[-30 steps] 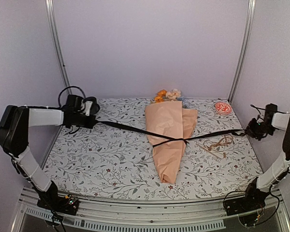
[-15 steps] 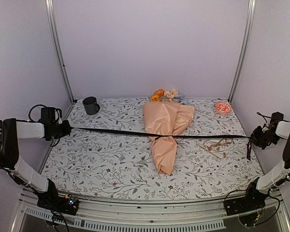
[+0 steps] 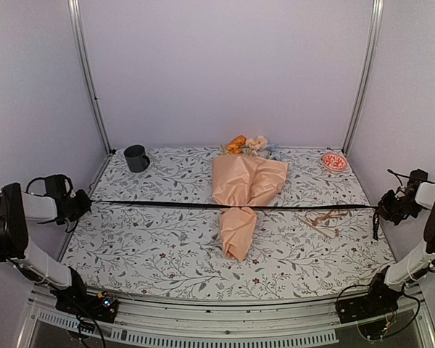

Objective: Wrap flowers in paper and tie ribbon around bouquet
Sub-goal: Tie the ribbon around the folded bouquet.

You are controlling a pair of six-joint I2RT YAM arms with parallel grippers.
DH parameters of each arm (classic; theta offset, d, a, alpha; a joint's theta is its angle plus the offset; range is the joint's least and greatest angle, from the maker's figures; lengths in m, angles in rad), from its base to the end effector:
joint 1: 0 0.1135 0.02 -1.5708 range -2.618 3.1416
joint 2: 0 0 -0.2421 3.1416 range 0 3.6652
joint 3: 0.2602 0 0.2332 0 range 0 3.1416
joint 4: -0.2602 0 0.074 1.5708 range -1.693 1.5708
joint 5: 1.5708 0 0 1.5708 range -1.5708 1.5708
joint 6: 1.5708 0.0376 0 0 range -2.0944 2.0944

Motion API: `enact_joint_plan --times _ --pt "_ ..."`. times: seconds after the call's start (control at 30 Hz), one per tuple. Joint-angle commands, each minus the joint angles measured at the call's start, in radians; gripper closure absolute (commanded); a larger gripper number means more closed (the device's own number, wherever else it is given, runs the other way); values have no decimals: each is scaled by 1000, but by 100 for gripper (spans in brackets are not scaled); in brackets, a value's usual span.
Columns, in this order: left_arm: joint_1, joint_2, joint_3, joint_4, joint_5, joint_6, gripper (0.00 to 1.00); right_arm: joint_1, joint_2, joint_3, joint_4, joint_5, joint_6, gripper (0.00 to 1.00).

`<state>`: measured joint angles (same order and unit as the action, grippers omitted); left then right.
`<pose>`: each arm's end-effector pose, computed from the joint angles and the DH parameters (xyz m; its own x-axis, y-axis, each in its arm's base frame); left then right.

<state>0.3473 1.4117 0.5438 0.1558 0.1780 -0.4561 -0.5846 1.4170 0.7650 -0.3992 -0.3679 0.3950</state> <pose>0.2440 0.0813 0.1469 -0.4596 -0.6274 -0.6287 -0.4582 0.7738 -0.4373 0.2181 -0.1281 0.1690 -0.5273 0.7795 -0.3382 0.6164 0.6248 0.4792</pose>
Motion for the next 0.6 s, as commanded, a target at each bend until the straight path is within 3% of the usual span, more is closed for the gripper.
enact_joint_plan --times 0.0,0.37,0.57 --pt "108 -33 -32 126 -46 -79 100 -79 -44 1 55 62 7 99" --pt "232 -62 -85 195 -34 -142 100 -125 -64 -8 61 60 12 99" --pt "246 -57 -97 205 -56 -143 100 -139 -64 -10 65 49 13 99"
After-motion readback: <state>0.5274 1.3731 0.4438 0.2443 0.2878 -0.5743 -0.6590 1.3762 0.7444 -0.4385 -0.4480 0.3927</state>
